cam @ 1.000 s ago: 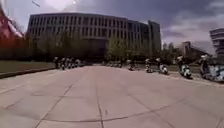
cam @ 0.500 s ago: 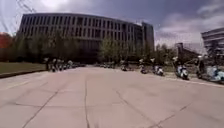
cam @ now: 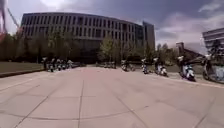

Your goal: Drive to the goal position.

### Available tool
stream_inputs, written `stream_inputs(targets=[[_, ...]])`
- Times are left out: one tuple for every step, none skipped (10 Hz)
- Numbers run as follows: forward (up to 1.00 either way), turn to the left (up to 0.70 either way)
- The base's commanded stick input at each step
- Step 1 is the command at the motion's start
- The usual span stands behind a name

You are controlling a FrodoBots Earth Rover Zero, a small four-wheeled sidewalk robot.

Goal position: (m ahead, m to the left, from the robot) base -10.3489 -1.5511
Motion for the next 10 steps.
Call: stream_inputs(targets=[[0.00,0.15],[0.00,0.59],[0.00,0.70],[0.00,0.70],[0.00,0.70],[0.00,0.70],[0.00,0.70],[0.00,0.70],[0.00,0.70],[0.00,0.70]])
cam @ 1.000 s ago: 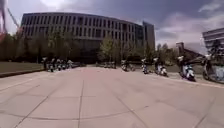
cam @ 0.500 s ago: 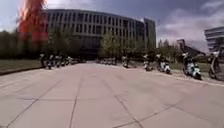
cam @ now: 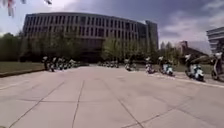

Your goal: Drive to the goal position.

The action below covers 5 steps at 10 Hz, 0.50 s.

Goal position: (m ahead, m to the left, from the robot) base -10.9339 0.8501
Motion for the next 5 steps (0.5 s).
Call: stream_inputs(targets=[[0.00,0.70],[0.00,0.70],[0.00,0.70],[0.00,0.70],[0.00,0.70]])
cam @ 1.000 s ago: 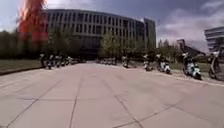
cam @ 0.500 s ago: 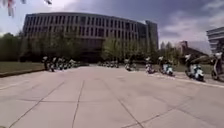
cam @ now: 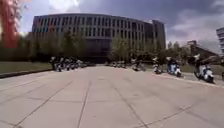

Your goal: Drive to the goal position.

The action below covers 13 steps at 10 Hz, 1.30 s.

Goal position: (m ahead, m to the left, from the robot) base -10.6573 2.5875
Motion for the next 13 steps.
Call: stream_inputs(targets=[[0.00,0.70],[0.00,0.70],[0.00,0.70],[0.00,0.70],[0.00,0.70],[0.00,0.70],[0.00,0.70],[0.00,0.70],[0.00,0.70],[0.00,0.70],[0.00,0.70],[0.00,0.70],[0.00,0.70]])
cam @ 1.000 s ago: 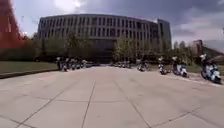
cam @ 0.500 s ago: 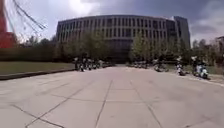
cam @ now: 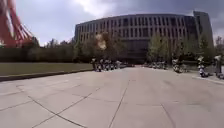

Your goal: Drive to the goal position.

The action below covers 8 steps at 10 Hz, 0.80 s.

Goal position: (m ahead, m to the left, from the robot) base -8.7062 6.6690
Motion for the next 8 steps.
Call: stream_inputs(targets=[[0.00,0.70],[0.00,0.70],[0.00,0.70],[0.00,0.70],[0.00,0.70],[0.00,0.70],[0.00,0.70],[0.00,0.70]])
